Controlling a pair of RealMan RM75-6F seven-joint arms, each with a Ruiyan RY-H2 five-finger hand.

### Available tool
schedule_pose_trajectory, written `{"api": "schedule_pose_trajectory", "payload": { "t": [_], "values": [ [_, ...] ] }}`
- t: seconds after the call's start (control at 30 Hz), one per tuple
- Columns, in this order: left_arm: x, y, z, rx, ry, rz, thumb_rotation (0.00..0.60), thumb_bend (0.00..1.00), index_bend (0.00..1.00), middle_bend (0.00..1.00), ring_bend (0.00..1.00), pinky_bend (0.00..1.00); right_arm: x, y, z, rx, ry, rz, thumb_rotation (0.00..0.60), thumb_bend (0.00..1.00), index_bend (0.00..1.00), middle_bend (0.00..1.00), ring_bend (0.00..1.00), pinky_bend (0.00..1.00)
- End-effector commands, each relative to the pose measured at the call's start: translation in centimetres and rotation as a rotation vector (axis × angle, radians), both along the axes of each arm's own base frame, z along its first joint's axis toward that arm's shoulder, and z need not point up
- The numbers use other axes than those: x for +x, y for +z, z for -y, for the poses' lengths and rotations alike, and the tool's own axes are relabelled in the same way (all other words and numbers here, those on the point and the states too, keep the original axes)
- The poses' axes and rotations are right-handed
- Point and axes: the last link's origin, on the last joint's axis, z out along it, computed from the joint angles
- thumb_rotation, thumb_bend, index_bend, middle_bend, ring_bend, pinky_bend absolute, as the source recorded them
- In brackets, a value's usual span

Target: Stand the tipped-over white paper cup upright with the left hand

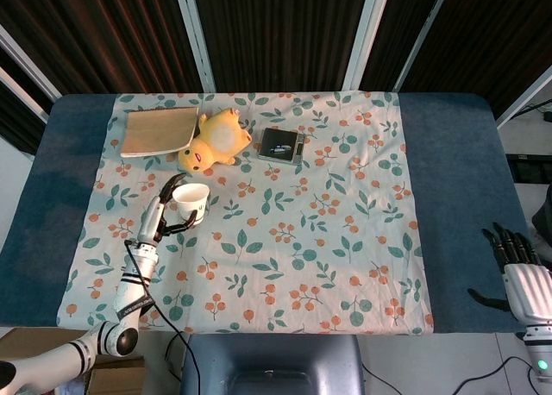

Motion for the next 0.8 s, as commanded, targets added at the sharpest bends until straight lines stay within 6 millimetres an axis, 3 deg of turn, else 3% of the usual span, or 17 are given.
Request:
{"api": "schedule_pose_trajectory", "payload": {
  "t": [0.03, 0.37, 0.63, 0.8],
  "values": [
    [-1.5, -1.6, 0.7, 0.004, 0.028, 0.001, 0.6, 0.36, 0.12, 0.28, 0.05, 0.09, 0.0, -0.1, 0.0, 0.002, 0.0, -0.001, 0.6, 0.0, 0.0, 0.0, 0.0, 0.0],
    [-2.8, -3.6, 1.3, -0.012, 0.044, -0.054, 0.6, 0.36, 0.12, 0.26, 0.02, 0.1, 0.0, 0.1, 0.0, -0.003, -0.004, 0.001, 0.6, 0.0, 0.0, 0.0, 0.0, 0.0],
    [-3.7, -4.0, 1.2, -0.018, 0.052, -0.049, 0.6, 0.36, 0.12, 0.25, 0.01, 0.12, 0.0, 0.2, 0.1, -0.005, -0.003, 0.0, 0.6, 0.0, 0.0, 0.0, 0.0, 0.0],
    [-3.7, -4.1, 1.4, -0.032, 0.039, -0.04, 0.6, 0.35, 0.08, 0.16, 0.0, 0.11, 0.0, 0.2, 0.1, -0.004, -0.003, -0.001, 0.6, 0.0, 0.0, 0.0, 0.0, 0.0]
  ]
}}
